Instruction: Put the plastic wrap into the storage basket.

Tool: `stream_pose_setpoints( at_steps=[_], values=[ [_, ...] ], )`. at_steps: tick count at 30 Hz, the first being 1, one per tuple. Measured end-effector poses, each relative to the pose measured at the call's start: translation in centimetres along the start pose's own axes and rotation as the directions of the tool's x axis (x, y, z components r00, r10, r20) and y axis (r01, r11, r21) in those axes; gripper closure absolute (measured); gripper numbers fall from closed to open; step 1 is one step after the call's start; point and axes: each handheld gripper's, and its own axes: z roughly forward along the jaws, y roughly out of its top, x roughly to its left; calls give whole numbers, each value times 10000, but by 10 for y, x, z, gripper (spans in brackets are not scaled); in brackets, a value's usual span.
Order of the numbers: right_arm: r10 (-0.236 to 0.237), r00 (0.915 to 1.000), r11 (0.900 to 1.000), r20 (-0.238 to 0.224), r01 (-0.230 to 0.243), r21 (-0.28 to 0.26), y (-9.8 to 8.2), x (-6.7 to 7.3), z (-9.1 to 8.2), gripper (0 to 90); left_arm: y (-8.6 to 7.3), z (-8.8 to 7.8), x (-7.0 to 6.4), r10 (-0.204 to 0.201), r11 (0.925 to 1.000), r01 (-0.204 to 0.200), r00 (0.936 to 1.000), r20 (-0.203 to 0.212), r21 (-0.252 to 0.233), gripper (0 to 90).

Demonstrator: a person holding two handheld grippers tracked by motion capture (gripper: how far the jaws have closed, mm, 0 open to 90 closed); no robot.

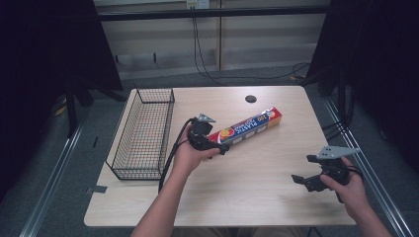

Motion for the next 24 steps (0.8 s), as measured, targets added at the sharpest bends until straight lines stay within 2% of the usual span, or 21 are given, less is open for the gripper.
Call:
stream_pose_setpoints(
  at_steps=[2,3,9,18,20,24],
  values=[
    [-6,10000,10000,-58,6,8,0,0,0,29,5,3,1,83,10000,-83,10000,-15,31,23],
    [-8,10000,10000,-73,8,11,-1,0,1,29,7,6,1,-20,9999,20,10000,34,-99,23],
    [16,10000,10000,-43,-16,27,-2,0,0,29,18,20,1,91,10000,-91,9999,142,22,23],
    [24,10000,10000,-80,-25,-90,-2,-1,0,29,23,43,9,-20,9999,20,10000,-18,136,23],
    [75,9999,9999,-73,-76,-74,-1,-1,0,29,24,48,10,-134,9998,133,9999,98,121,24],
    [53,9999,10000,-126,-54,-77,-1,-2,0,29,27,55,11,-5,9994,8,10000,-86,345,25]
  ],
)
